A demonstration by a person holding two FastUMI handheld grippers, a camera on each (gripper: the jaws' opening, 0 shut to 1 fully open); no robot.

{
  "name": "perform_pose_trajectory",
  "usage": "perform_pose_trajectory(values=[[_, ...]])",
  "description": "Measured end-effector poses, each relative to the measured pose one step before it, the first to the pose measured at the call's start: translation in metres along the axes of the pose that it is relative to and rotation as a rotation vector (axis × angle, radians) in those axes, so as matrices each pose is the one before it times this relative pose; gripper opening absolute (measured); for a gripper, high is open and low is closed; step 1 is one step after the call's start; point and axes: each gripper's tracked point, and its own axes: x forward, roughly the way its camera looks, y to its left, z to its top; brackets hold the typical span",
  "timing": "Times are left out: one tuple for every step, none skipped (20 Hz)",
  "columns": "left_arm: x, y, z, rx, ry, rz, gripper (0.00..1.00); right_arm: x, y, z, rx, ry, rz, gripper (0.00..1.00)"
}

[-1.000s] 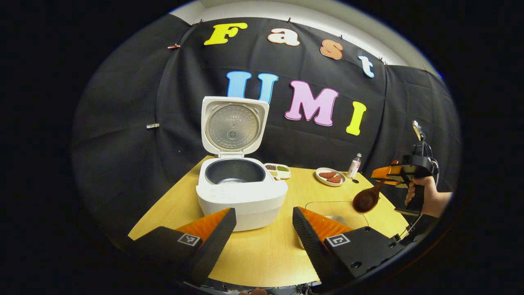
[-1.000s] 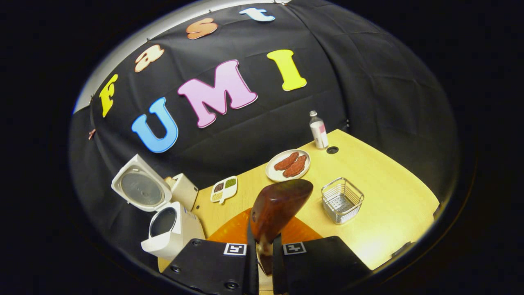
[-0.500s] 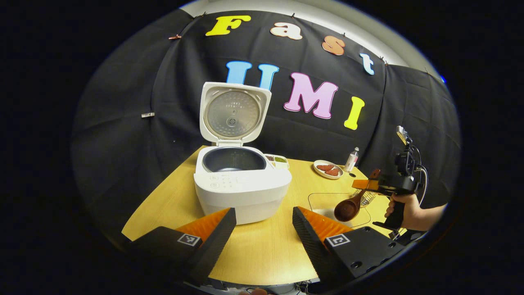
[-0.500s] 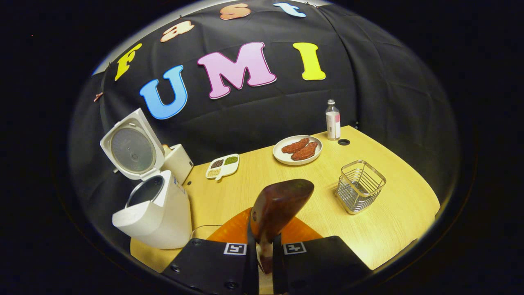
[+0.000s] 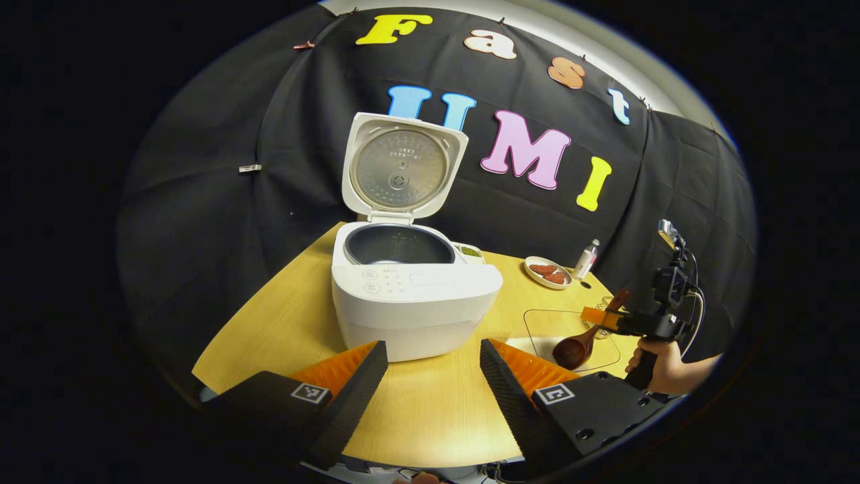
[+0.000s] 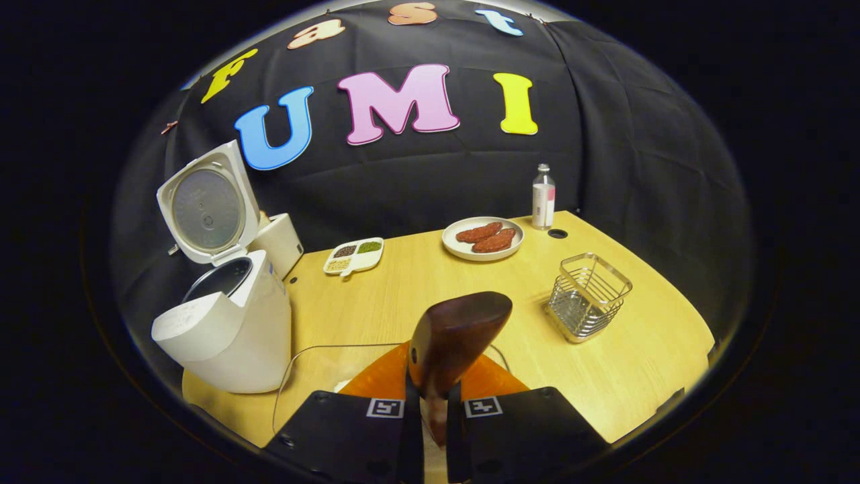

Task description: Close the left gripper, press the button to open the rice cooker; take a wooden spoon from the chopstick holder with the right hand, scoop a spoonful of rice and pour it into the rice cooker, then put the wooden spoon back into the chopstick holder.

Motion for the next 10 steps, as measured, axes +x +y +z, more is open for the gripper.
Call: perform_pose_trajectory(values=[[-0.0005, 0.00116, 0.00069, -0.00029, -0.00153, 0.00129, 0.95, -0.00242, 0.00624, -0.0031, 0.00949, 0.00661, 0.0051, 0.18], [0.00094, 0.00025, 0.00038, 0.00052, -0.00136, -0.00032, 0.96, -0.00298, 0.00697, -0.00347, 0.00716, 0.0079, 0.00951, 0.17], [0.0009, -0.00002, 0.00099, 0.00093, -0.00068, -0.00169, 0.96, -0.00214, 0.00872, -0.00448, 0.0105, 0.01406, 0.01514, 0.18], [-0.00048, -0.00036, -0.00083, 0.00214, 0.00046, -0.00221, 0.96, -0.0021, 0.00763, -0.00477, 0.01292, 0.0145, 0.01342, 0.18], [-0.00088, 0.00022, 0.00011, 0.00358, 0.00016, -0.00299, 0.96, -0.00097, 0.00642, -0.00457, 0.01893, 0.0153, 0.00991, 0.18], [-0.00054, -0.00082, -0.00053, 0.00495, 0.00051, -0.00325, 0.95, -0.00139, 0.00614, -0.00313, 0.02388, 0.0142, 0.00934, 0.18], [-0.00039, -0.0003, -0.0004, 0.00624, 0.00141, -0.00108, 0.96, -0.0004, 0.00497, -0.00283, 0.02859, 0.01557, 0.00622, 0.18], [-0.00053, -0.00009, -0.00048, 0.00504, 0.00027, -0.00056, 0.95, -0.00036, 0.00394, -0.00253, 0.03168, 0.01325, 0.00414, 0.18], [-0.00038, -0.00045, 0.00061, 0.00301, -0.00154, -0.00235, 0.96, 0.00018, 0.00298, -0.00135, 0.03494, 0.01233, 0.00249, 0.18], [-0.0008, -0.0007, -0.00073, 0.00252, -0.00076, -0.00252, 0.95, -0.00068, 0.00157, -0.00213, 0.03555, 0.01561, 0.00205, 0.18]])
